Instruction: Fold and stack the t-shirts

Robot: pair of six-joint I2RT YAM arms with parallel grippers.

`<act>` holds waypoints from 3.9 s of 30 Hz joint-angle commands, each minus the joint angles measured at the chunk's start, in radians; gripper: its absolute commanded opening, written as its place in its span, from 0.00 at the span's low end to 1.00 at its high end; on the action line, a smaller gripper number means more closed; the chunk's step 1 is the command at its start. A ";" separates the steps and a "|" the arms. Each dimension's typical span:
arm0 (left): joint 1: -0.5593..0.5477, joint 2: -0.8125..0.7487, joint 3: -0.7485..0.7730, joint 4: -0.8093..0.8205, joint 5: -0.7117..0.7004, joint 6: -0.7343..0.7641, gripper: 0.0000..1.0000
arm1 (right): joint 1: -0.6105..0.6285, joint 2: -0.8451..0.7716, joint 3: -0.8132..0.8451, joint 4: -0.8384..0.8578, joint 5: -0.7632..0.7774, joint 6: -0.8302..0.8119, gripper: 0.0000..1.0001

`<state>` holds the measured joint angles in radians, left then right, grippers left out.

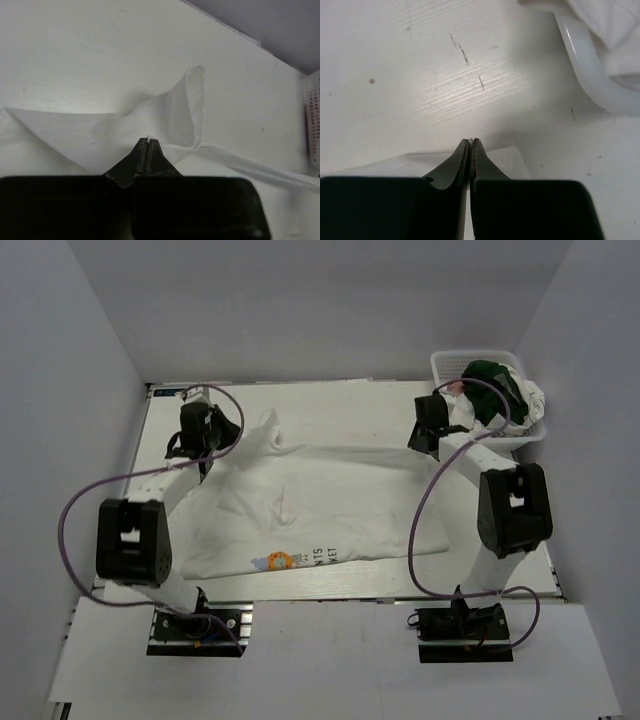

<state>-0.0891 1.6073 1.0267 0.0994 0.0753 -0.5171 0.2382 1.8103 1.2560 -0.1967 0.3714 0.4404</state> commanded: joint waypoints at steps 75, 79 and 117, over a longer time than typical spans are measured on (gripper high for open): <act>-0.425 -0.093 -0.047 -0.892 0.130 -0.230 0.00 | 0.044 -0.618 -0.673 0.183 -0.229 0.023 0.90; -0.489 -0.063 -0.033 -0.914 0.156 -0.230 0.13 | 0.043 -0.609 -0.675 0.183 -0.235 0.027 0.90; -0.370 -0.184 -0.010 -1.018 -0.505 -0.402 1.00 | 0.521 -0.344 -0.422 0.312 -0.649 -0.245 0.90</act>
<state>-0.5255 1.3365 1.0084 -1.0462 -0.3729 -0.9688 0.6930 1.4105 0.7792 0.0601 -0.1730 0.2802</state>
